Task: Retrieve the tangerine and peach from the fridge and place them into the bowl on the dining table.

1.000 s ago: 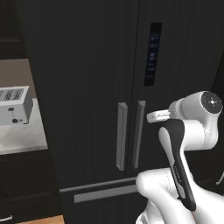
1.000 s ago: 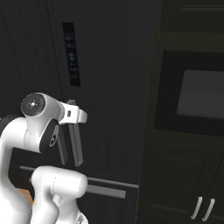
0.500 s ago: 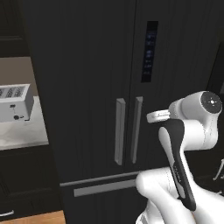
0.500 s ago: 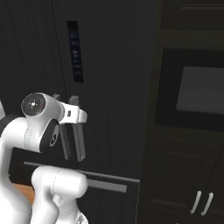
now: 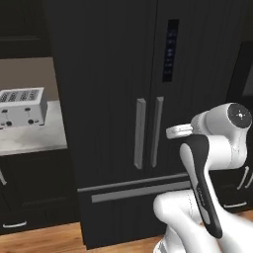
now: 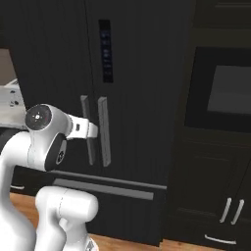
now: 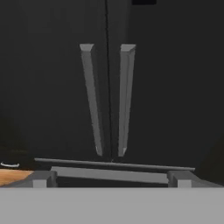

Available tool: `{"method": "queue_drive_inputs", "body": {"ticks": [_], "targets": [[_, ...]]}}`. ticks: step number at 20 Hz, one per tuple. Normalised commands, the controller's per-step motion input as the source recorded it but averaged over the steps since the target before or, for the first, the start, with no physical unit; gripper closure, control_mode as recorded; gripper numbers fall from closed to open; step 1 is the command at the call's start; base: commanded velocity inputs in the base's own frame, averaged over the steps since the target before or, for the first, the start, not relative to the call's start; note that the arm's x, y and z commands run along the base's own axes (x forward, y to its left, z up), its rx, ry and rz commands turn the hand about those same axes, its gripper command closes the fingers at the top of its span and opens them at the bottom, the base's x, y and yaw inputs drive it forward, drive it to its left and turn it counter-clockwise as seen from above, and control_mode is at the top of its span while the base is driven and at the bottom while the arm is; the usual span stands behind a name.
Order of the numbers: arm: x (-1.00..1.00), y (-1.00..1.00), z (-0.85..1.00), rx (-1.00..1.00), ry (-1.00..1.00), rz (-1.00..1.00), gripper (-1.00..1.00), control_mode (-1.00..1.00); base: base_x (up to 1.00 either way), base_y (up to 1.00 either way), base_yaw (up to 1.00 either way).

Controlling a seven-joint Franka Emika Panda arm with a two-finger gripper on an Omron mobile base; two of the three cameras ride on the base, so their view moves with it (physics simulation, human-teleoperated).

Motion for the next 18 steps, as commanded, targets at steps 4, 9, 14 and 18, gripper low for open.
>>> {"method": "queue_drive_inputs", "body": {"ticks": [4, 9, 14, 18], "targets": [[0.00, 0.00, 0.00, 0.00, 0.00, 0.00, -1.00, 1.00, -0.41, 0.49, 0.00], [0.00, 0.00, 0.00, 0.00, 0.00, 0.00, -1.00, 1.00, -0.45, 0.22, 0.00], [0.00, 0.00, 0.00, 0.00, 0.00, 0.00, -1.00, 1.00, -0.43, 0.00, 0.00], [0.00, 0.00, 0.00, 0.00, 0.00, 0.00, -1.00, 1.00, -0.31, 0.00, 0.00]]}}
